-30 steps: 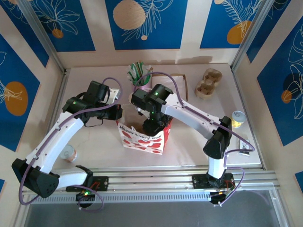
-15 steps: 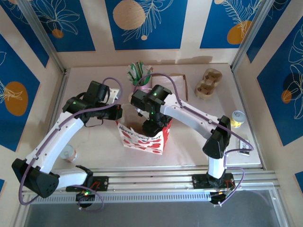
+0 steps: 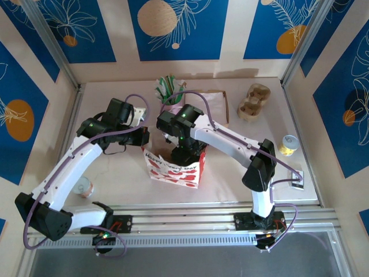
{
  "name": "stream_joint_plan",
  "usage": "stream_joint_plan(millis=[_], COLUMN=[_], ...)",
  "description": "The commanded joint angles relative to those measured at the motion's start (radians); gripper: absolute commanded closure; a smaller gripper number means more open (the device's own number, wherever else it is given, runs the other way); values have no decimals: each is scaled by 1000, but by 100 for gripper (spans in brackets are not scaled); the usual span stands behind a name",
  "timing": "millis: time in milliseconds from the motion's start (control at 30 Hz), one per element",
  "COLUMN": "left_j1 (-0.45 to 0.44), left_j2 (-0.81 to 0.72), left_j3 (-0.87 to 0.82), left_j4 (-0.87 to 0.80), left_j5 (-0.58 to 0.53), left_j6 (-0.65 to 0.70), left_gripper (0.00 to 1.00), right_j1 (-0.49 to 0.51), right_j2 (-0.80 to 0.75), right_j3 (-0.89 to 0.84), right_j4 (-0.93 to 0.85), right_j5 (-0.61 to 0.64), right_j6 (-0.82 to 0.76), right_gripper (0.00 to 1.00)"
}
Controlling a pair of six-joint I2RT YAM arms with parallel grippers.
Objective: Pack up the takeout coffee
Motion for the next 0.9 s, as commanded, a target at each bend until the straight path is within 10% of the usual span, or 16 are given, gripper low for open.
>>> stream_joint_plan(millis=[0, 867], left_j1=[-3, -3], left_j2=[9, 12], left_j3=[8, 21], left_j4=[-2, -2], left_j5=[-19, -9], left_j6=[19, 21], left_gripper=[100, 91], right_j1=[-11, -43], right_j2=[1, 13], right_j3=[-29, -193], right_j4=[7, 136], right_j5=[-46, -90], right_j6=[-13, -28], right_gripper=[45, 45])
